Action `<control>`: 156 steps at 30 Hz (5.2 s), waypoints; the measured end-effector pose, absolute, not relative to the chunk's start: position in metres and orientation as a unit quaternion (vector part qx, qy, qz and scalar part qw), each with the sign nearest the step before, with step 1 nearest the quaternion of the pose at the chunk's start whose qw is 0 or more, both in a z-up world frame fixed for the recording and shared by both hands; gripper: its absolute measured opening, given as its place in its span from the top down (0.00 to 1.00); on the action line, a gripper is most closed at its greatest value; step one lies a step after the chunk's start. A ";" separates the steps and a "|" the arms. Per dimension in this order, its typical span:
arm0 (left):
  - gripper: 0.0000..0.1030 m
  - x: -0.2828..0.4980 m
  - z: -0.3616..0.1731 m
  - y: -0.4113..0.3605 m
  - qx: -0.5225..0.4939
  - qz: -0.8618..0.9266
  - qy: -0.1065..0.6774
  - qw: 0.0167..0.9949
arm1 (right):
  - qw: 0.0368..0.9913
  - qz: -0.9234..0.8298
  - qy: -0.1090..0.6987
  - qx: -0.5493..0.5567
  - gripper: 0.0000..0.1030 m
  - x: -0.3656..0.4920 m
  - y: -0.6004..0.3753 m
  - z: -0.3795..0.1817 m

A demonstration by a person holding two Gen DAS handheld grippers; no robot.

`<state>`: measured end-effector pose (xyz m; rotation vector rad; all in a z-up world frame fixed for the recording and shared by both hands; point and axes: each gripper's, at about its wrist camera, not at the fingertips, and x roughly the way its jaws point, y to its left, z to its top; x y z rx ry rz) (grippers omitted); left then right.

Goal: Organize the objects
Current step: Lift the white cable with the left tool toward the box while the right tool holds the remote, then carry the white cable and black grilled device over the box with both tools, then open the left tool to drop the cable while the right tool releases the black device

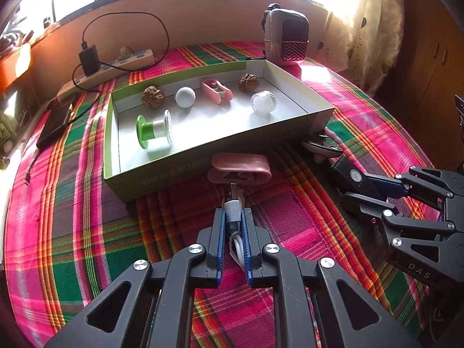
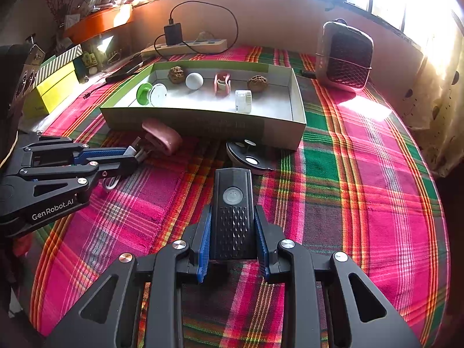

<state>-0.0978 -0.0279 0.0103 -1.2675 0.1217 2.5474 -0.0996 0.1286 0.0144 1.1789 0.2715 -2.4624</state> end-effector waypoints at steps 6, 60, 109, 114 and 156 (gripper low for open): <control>0.91 -0.094 0.017 -0.028 -0.434 0.888 0.036 0.145 | 0.205 -0.880 0.095 0.419 0.73 -0.098 0.124 0.018; 0.91 -0.205 0.052 -0.092 -0.430 0.899 -0.033 0.072 | 0.236 -0.873 0.084 0.419 0.73 -0.202 0.061 0.047; 0.90 -0.243 0.022 -0.096 -0.462 0.885 -0.030 0.045 | 0.236 -0.857 0.100 0.448 0.73 -0.237 0.035 0.015; 0.90 -0.243 0.022 -0.095 -0.462 0.886 -0.028 0.045 | 0.234 -0.857 0.099 0.448 0.73 -0.238 0.036 0.015; 0.75 -0.234 0.032 -0.092 -0.452 0.891 -0.033 0.042 | 0.226 -0.867 0.083 0.436 0.64 -0.231 0.043 0.023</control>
